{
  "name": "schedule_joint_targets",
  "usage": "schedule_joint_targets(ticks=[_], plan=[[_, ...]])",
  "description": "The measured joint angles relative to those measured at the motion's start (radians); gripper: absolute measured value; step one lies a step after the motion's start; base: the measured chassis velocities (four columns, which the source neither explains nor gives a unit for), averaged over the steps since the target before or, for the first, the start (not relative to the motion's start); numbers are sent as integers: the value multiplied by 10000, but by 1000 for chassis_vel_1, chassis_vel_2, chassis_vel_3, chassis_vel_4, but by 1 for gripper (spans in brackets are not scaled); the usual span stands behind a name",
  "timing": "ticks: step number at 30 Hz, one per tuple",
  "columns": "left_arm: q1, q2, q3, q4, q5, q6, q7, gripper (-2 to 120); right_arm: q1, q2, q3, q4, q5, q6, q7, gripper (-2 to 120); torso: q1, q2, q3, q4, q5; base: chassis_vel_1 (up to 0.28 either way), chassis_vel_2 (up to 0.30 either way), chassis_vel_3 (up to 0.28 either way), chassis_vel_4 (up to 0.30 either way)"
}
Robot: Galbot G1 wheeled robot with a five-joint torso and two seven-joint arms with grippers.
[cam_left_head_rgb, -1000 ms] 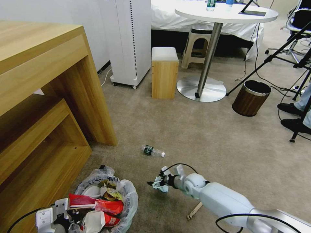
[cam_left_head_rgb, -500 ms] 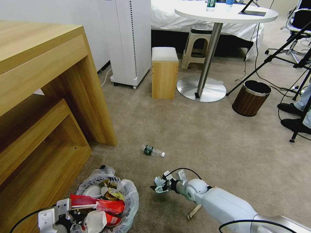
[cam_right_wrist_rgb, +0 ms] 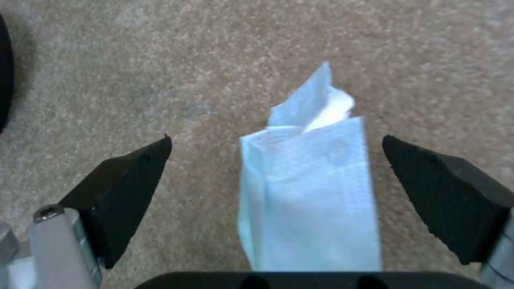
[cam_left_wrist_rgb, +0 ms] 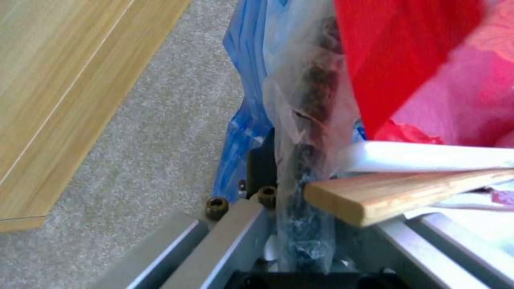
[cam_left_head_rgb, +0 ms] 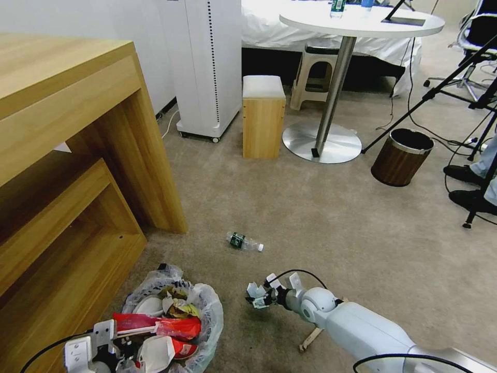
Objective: Pick up the trash bin and place the garbage on the floor into it.
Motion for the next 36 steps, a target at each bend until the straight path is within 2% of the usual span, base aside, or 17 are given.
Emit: schedule_joint_targets(ticks=[13, 22, 25, 26, 30, 34, 36], plan=[[-98, -73, 223, 163, 172, -7, 37, 0, -154, 209, 132, -342, -269, 188, -35, 100, 0, 0, 0, 0, 1, 0, 0, 0, 0], [-226, -142, 530, 278, 375, -11, 86, 0, -427, -143, 359, -237, -485, 413, -145, 100, 0, 0, -1, -1, -1, 0, 0, 0, 0], [-234, -131, 548, 280, 408, -10, 90, 0, -427, -220, 435, -215, -501, 459, -171, 89, 1, 1, 0, -2, -3, 0, 0, 0, 0], [-234, -131, 548, 280, 408, -10, 90, 0, -427, -220, 435, -215, -501, 459, -171, 89, 1, 1, 0, -2, -3, 0, 0, 0, 0], [-200, -123, 527, 241, 448, -8, 98, 0, -434, -290, 443, -217, -581, 654, -180, 70, 0, 0, 1, -2, -6, 0, 0, 0, 0], [-181, -124, 515, 208, 455, 0, 100, 0, -438, -296, 441, -210, -618, 688, -180, 63, 0, 0, 1, -3, -6, 0, 0, 0, 0], [-136, -131, 487, 158, 463, 12, 107, 0, -394, -325, 409, -204, -623, 738, -187, 49, 1, 0, 2, -3, -8, 0, 0, 0, 0]])
